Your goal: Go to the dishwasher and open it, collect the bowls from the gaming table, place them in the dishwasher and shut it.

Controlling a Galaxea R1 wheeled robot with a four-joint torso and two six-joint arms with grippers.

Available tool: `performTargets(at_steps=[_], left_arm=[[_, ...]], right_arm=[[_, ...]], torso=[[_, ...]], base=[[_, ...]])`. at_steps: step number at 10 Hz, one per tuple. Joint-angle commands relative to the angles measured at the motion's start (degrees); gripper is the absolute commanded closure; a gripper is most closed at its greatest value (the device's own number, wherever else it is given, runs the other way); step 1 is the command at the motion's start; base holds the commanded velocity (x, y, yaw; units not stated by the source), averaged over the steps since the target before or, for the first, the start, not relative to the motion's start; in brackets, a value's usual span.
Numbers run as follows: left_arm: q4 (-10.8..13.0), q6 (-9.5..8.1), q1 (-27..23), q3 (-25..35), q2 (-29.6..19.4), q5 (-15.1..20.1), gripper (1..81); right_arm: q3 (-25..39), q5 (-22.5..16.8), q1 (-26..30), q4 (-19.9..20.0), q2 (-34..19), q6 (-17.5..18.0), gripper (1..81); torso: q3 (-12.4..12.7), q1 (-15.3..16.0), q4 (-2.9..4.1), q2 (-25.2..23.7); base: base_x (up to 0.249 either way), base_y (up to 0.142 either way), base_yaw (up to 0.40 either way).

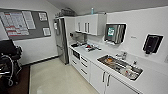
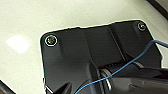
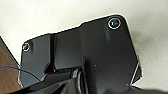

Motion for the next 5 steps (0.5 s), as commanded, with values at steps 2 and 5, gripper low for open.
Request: performTargets(at_steps=[2, 5], left_arm=[[0.5, 0.8, -2.7, -0.1, 0.1, 2.5, 1.0], [0.4, 0.98, -2.7, -0.1, 0.2, 2.5, 1.0]], right_arm=[[-0.6, -2.9, 2.4, 0.4, -0.1, -0.3, 1.0], [-0.7, -2.9, 2.4, 0.4, 0.0, -0.3, 1.0]], torso=[[0.0, 0.0, 0.0, 0.0], [0.0, 0.0, 0.0, 0.0]], base=[[0.0, 0.0, 0.35], [0.0, 0.0, 0.351]])
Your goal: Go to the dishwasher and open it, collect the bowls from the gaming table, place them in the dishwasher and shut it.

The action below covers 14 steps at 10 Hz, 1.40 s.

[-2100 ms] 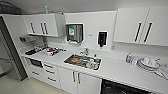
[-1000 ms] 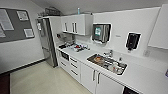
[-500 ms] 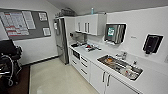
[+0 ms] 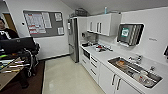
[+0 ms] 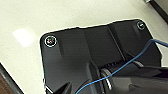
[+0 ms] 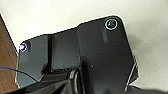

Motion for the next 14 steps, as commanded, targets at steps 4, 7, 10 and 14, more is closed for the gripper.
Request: performTargets(at_steps=[4, 7, 10, 14], left_arm=[[0.3, 0.15, -2.7, -0.1, 0.2, 2.5, 1.0], [0.3, 0.07, -2.8, -0.2, 0.2, 2.7, 1.0], [0.1, 0.07, -2.8, -0.1, 0.3, 2.7, 1.0], [0.2, 0.07, -2.7, -0.1, 0.3, 2.9, 1.0]], right_arm=[[0.0, -3.1, 2.3, -0.1, 0.2, -2.2, 1.0], [-0.1, -3.2, 2.5, -0.1, 0.3, -2.2, 1.0], [0.1, -3.1, 2.3, 0.0, 0.2, -2.2, 1.0], [0.1, -3.2, 2.2, -0.1, 0.3, -2.3, 1.0]], torso=[[0.0, 0.0, 0.0, 0.0], [0.0, 0.0, 0.0, 0.0], [0.0, 0.0, 0.0, 0.0], [0.0, 0.0, 0.0, 0.0]], base=[[0.0, 0.0, 0.352], [0.0, 0.0, 0.352], [0.0, 0.0, 0.353], [0.0, 0.0, 0.353]])
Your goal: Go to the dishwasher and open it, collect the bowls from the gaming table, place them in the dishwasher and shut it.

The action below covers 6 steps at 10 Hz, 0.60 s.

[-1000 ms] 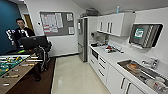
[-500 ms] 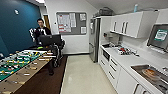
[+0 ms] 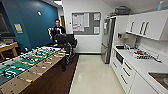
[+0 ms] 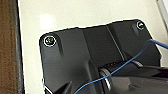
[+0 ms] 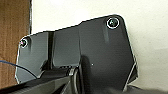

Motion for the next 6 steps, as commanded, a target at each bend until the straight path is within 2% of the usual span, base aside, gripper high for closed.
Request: performTargets(at_steps=[1, 6], left_arm=[[0.2, 0.07, -2.8, -0.1, 0.2, 2.6, 1.0], [0.3, 0.15, -2.7, -0.1, 0.3, 2.6, 1.0]], right_arm=[[0.0, -2.7, 2.4, 0.0, 0.2, -0.3, 1.0], [-0.2, -2.7, 2.7, 0.0, 0.2, -0.3, 1.0]], torso=[[0.0, 0.0, 0.0, 0.0], [0.0, 0.0, 0.0, 0.0]], base=[[0.0, 0.0, 0.353], [0.0, 0.0, 0.353]])
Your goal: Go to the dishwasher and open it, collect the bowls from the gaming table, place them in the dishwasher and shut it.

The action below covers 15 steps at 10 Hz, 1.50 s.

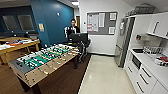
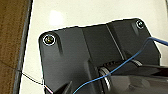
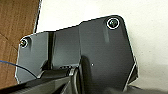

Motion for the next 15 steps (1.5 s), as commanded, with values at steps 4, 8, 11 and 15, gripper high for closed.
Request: performTargets(at_steps=[4, 8, 11, 15], left_arm=[[0.3, 0.15, -2.8, -0.1, 0.3, 2.5, 1.0], [0.4, 0.15, -2.8, -0.1, 0.3, 2.4, 1.0], [0.3, 0.15, -2.8, -0.1, 0.3, 2.5, 1.0], [0.2, 0.07, -2.8, -0.1, 0.3, 2.5, 1.0]], right_arm=[[0.0, -2.6, 2.6, 0.0, 0.2, -0.2, 1.0], [0.0, -2.6, 2.4, 0.1, 0.2, -0.1, 1.0], [0.0, -2.6, 2.5, 0.1, 0.2, -0.1, 1.0], [0.0, -2.6, 2.5, 0.0, 0.2, -0.2, 1.0]], torso=[[0.0, 0.0, 0.0, 0.0], [0.0, 0.0, 0.0, 0.0], [0.0, 0.0, 0.0, 0.0], [0.0, 0.0, 0.0, 0.0]], base=[[0.0, 0.0, 0.353], [0.0, 0.0, 0.353], [0.0, 0.0, 0.353], [0.0, 0.0, 0.352]])
